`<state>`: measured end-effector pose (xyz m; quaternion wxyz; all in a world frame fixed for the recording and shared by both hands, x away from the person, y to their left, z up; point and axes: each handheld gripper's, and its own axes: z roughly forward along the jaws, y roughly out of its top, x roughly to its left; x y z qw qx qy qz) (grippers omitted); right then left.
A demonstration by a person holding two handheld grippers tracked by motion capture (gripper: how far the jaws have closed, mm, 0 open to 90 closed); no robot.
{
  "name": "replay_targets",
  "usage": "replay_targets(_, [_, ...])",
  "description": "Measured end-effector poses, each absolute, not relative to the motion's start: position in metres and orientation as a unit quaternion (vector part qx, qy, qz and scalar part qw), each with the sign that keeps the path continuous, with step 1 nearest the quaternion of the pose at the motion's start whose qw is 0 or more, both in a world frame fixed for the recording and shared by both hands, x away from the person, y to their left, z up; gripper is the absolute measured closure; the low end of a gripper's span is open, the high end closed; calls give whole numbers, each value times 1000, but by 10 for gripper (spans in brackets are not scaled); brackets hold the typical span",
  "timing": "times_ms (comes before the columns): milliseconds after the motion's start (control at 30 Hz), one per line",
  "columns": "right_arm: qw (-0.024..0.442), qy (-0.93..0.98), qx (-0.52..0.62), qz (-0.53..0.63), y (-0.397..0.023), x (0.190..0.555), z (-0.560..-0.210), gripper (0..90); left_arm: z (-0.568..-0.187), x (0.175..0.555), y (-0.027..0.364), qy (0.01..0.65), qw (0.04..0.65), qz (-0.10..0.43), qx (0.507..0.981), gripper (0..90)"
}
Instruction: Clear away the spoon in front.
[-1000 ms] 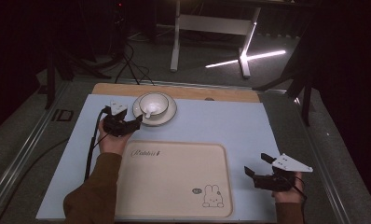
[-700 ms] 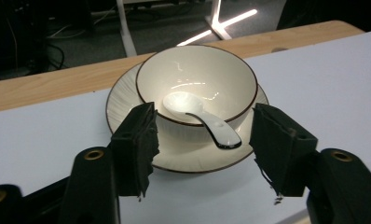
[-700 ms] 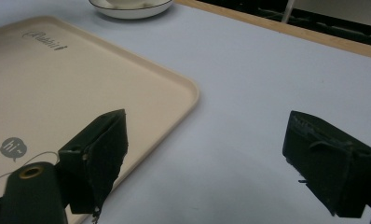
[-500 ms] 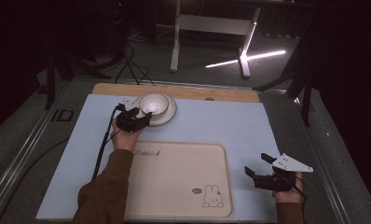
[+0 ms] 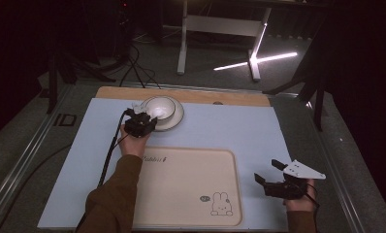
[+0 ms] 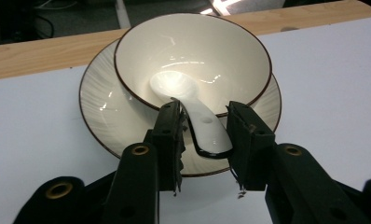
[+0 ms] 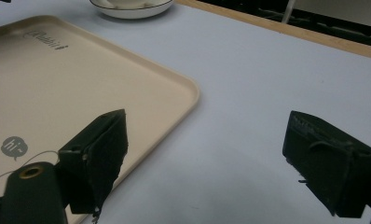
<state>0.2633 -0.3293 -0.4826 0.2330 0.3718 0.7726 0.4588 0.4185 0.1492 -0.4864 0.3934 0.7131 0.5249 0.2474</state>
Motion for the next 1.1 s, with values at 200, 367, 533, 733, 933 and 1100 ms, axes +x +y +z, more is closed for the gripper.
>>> replay_targets(200, [233,773,371,458,-329,263,-483,138,-488,421,149,528,390,252,711,655])
replay_targets(367, [232,773,371,459,-329,263,-483,138,-488,421,149,527,390,252,712,694])
replay_targets(533, [232,773,371,459,-329,263,-483,138,-488,422,150,531,385,249,713,732])
replay_targets(733, [231,774,372,458,-329,263,-483,138,-487,422,150,536,388,245,709,745])
replay_targets(933, [232,773,372,458,-330,263,-482,138,-484,419,149,534,395,247,705,748])
replay_targets(1100, [232,773,371,459,-329,263,-482,138,-481,417,149,533,400,249,702,747])
